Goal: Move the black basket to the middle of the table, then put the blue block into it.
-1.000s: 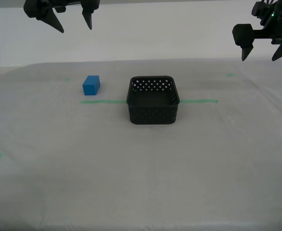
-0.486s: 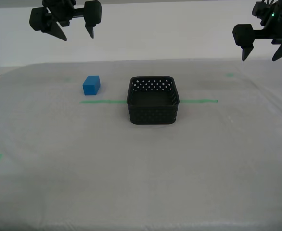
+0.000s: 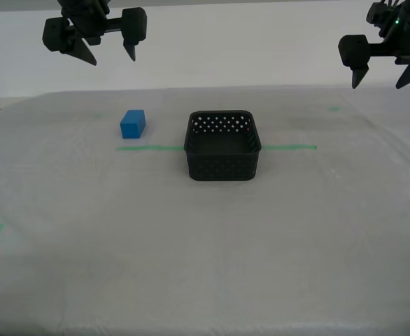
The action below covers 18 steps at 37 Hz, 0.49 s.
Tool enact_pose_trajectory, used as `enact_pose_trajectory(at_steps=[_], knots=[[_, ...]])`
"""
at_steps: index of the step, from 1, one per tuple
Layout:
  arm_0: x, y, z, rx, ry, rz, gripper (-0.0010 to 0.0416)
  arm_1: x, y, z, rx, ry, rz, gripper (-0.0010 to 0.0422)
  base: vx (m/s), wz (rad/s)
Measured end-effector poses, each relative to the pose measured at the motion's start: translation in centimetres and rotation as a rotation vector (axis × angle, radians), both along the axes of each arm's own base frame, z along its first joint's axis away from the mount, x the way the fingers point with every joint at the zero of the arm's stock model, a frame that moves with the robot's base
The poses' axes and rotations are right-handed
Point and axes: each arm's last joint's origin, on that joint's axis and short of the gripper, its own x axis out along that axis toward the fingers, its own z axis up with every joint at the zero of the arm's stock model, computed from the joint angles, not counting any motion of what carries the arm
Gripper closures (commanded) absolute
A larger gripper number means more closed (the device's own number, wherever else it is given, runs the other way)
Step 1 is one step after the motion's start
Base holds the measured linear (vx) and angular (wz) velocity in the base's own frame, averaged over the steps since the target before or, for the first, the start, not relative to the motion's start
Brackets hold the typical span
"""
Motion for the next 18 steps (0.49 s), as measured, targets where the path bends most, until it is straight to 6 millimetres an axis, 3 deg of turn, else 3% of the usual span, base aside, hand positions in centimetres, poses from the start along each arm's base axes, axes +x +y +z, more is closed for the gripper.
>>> enact_pose_trajectory(at_steps=[7, 18], knots=[[0.0, 0.0, 0.0, 0.0, -0.001, -0.001, 0.0007, 0.7, 0.0, -0.6, -0.002, -0.009, 0.002, 0.0011, 0.0, 0.0], [0.0, 0.0, 0.0, 0.0, -0.003, 0.0, 0.0007, 3.3, -0.9, -4.1, -0.012, 0.074, -0.037, 0.0011, 0.0, 0.0]])
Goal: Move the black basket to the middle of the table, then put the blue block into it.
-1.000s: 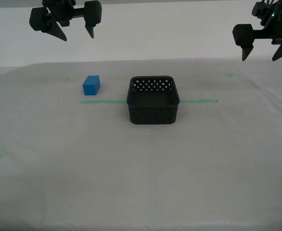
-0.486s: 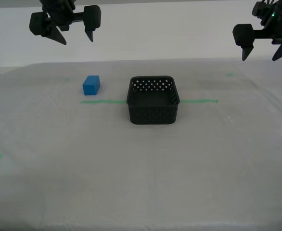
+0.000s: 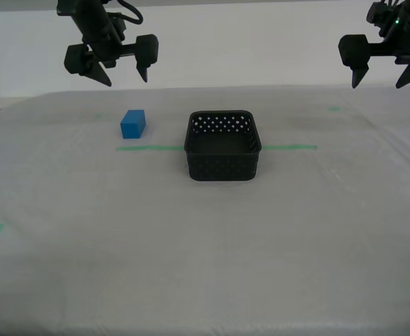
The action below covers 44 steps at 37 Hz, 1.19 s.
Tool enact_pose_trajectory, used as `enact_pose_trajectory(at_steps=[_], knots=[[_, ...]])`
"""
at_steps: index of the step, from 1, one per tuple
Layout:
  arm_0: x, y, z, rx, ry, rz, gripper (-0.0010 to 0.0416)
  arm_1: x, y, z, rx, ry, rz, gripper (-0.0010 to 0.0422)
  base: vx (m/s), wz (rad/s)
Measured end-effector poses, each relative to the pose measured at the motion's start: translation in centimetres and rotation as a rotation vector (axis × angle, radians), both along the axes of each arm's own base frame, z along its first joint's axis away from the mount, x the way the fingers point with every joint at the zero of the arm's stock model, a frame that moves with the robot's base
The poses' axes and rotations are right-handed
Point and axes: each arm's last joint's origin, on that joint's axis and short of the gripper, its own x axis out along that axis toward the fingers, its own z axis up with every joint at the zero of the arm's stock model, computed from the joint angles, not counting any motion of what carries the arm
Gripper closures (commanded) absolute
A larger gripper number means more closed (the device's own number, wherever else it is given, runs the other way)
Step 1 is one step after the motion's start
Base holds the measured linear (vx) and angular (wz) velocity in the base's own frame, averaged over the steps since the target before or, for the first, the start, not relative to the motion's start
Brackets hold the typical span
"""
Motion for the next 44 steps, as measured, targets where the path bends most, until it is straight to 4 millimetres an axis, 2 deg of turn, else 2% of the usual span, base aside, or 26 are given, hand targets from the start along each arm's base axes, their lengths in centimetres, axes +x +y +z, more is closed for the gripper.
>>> enact_pose_trajectory(at_steps=[4, 18, 24, 33, 44], knots=[[0.0, 0.0, 0.0, 0.0, 0.0, 0.0, 0.0007, 0.7, -0.2, -0.5, 0.003, 0.018, -0.003, 0.0012, 0.0, 0.0], [0.0, 0.0, 0.0, 0.0, 0.0, 0.0, 0.0007, 2.8, -0.8, -4.1, 0.038, 0.139, -0.032, 0.0012, 0.0, 0.0], [0.0, 0.0, 0.0, 0.0, 0.0, 0.001, 0.0007, 2.8, -0.8, -5.2, 0.045, 0.165, -0.033, 0.0012, 0.0, 0.0], [0.0, 0.0, 0.0, 0.0, 0.0, 0.0, 0.0007, 2.6, -0.6, -5.7, 0.073, 0.155, -0.026, 0.0011, 0.0, 0.0], [0.0, 0.0, 0.0, 0.0, 0.0, 0.0, 0.0007, 1.7, -0.9, -8.0, 0.066, 0.118, -0.036, 0.0011, 0.0, 0.0]])
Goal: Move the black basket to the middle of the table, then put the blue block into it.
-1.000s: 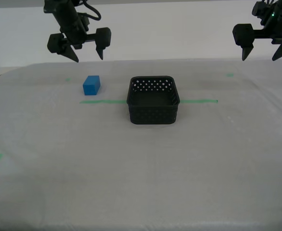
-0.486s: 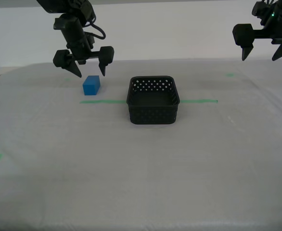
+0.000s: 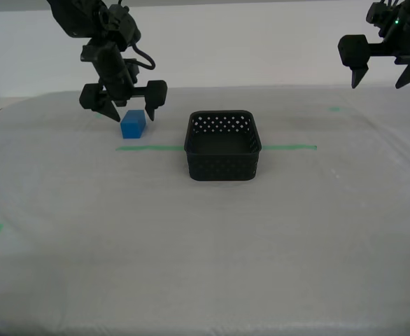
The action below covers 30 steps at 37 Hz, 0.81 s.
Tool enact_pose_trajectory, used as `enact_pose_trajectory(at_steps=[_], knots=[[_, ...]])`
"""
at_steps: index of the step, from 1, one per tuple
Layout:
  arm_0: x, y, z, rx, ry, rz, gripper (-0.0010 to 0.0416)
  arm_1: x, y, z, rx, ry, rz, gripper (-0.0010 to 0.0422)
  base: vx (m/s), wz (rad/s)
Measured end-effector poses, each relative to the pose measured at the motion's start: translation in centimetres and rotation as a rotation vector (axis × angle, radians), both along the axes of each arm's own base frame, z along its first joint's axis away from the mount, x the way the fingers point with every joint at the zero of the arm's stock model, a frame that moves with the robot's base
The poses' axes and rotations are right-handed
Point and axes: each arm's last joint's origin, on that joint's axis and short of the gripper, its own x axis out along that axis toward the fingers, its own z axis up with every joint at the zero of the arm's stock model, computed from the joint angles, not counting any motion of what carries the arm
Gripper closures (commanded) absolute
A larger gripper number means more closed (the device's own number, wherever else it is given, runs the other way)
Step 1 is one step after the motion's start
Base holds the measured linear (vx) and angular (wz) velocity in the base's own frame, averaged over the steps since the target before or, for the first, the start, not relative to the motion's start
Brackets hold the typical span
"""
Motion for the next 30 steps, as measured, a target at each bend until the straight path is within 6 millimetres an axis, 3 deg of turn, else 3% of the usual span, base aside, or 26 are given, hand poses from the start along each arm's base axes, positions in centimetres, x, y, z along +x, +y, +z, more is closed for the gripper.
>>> enact_pose_trajectory(at_steps=[30], knots=[[0.0, 0.0, 0.0, 0.0, 0.0, 0.001, 0.0007, -0.9, -0.2, -1.8, -0.015, -0.047, -0.003, 0.0012, 0.0, 0.0]])
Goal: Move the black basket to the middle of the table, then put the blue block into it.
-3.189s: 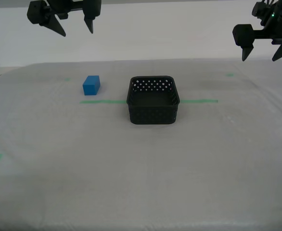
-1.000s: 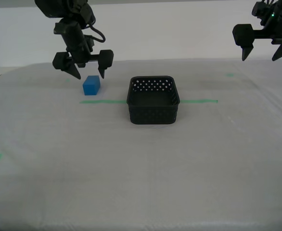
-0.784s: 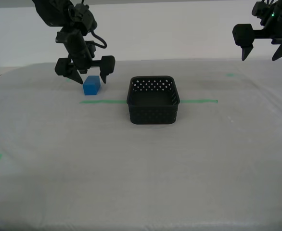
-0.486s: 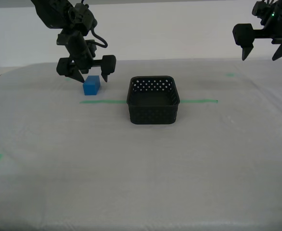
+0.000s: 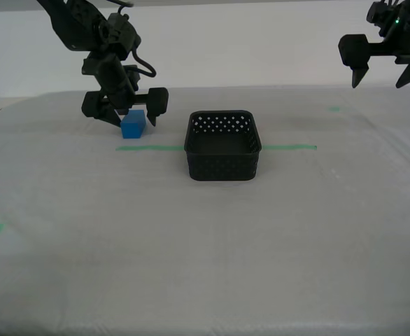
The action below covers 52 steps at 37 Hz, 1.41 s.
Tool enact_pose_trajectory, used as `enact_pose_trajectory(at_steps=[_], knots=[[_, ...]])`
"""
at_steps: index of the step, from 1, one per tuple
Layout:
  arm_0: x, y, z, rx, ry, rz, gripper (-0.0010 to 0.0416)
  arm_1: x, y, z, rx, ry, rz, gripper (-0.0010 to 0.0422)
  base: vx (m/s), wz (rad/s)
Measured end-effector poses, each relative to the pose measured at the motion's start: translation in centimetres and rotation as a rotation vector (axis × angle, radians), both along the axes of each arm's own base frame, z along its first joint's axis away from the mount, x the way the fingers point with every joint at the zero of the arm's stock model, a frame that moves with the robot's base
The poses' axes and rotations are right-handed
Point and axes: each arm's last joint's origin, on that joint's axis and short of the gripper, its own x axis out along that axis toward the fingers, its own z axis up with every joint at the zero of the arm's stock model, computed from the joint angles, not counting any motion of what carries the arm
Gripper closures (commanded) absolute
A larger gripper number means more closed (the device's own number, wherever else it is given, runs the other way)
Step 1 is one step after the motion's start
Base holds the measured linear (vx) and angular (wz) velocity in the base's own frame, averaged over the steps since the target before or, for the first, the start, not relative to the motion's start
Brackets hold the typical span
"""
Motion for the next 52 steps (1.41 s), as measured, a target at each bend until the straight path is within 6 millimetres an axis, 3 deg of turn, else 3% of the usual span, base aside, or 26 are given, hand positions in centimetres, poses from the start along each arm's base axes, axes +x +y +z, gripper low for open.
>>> enact_pose_trajectory(at_steps=[34, 42, 52], knots=[[0.0, 0.01, 0.0, 0.0, 0.0, 0.0, 0.0007, 0.21, 0.04, 0.11, -0.024, -0.02, 0.031, 0.0019, 0.0, 0.0], [0.0, 0.0, 0.0, 0.0, 0.0, 0.0, 0.0007, -0.1, 0.22, -0.09, 0.006, 0.015, 0.045, 0.0088, 0.0, 0.0], [0.0, 0.0, 0.0, 0.0, 0.0, 0.0, 0.0007, -0.1, 0.35, -0.1, 0.028, 0.013, 0.059, 0.024, 0.0, 0.0]])
